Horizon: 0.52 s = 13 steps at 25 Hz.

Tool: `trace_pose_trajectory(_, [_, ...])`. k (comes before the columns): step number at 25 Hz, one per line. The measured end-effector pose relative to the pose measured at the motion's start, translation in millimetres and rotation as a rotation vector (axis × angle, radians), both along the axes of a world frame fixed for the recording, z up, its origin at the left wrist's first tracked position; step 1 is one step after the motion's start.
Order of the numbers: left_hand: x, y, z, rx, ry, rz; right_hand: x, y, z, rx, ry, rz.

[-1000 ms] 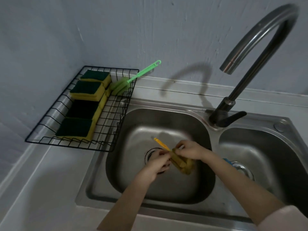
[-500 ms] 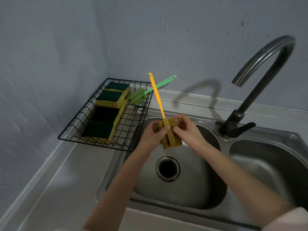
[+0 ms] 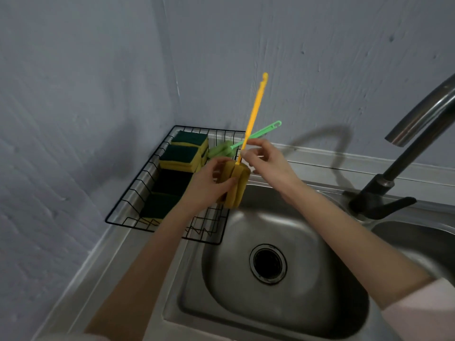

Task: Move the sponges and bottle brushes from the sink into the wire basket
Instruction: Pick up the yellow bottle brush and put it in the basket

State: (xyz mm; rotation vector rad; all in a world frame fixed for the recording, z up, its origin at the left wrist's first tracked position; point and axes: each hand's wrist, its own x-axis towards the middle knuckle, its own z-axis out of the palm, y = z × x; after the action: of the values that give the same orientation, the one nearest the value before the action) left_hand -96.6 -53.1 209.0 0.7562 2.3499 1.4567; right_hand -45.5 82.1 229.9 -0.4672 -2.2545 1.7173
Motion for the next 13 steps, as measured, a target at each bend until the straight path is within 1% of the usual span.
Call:
trace_pose_trajectory(6, [-48,2,-6,-0.218,0.181,-0.056,-44,18,13,-0.223,0.153,-0.184])
trace_pose_trajectory(9, [-72,9,-17,-0.271,0.203,-0.028,-56,36,14,-0.291,0.202,-0.240])
trace_pose_trajectory(13, [-99,31,-34,-0.320,0.186,0.014,-70,53,2,-0.305,0.186,-0.257])
